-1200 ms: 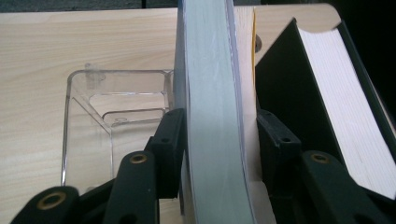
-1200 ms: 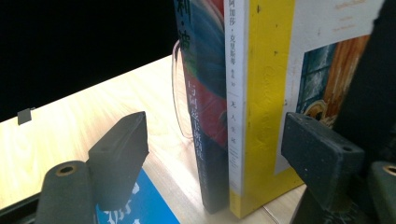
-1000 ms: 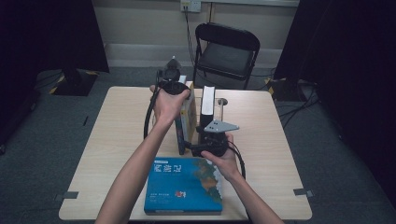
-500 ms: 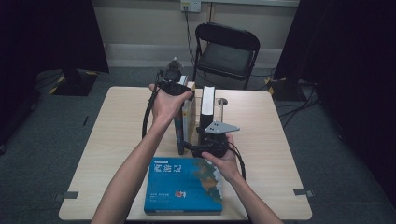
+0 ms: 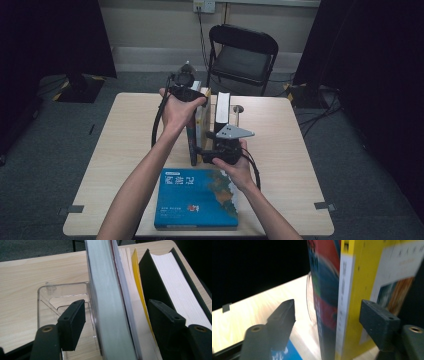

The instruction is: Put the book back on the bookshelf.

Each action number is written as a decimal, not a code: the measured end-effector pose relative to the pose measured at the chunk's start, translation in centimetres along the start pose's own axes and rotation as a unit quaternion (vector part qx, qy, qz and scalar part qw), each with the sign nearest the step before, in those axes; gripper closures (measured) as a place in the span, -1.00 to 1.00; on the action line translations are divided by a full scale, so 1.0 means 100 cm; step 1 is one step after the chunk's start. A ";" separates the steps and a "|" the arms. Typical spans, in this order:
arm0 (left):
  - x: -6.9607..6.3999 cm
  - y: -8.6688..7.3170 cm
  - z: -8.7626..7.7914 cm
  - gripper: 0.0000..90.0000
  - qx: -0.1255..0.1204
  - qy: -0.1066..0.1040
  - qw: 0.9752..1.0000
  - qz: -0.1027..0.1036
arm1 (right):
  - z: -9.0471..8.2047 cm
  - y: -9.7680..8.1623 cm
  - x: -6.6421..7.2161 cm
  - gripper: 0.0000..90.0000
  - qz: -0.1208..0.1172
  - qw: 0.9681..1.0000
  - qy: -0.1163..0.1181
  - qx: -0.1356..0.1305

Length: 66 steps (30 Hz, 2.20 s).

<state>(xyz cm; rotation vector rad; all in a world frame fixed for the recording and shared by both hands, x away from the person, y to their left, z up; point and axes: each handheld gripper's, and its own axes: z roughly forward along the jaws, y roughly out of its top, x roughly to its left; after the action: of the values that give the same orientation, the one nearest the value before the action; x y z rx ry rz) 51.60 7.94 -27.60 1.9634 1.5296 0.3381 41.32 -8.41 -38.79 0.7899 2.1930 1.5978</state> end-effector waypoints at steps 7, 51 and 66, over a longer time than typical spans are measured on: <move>0.004 -0.001 -0.003 -0.03 -0.003 -0.009 1.000 0.002 | 0.005 0.008 -0.001 0.10 0.002 1.000 -0.018 -0.009; 0.008 -0.009 -0.012 -0.32 -0.045 -0.058 0.997 0.005 | 0.002 0.009 0.000 0.05 0.004 0.998 -0.063 -0.008; 0.020 -0.019 -0.030 -0.31 -0.076 -0.066 0.995 0.025 | -0.007 0.017 0.001 0.04 -0.002 0.998 -0.062 -0.025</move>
<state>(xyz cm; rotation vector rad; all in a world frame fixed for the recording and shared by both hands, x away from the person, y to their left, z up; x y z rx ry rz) 49.09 11.06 -26.78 1.8691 1.3339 0.3273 41.28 -8.48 -37.01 0.8451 2.0601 1.5520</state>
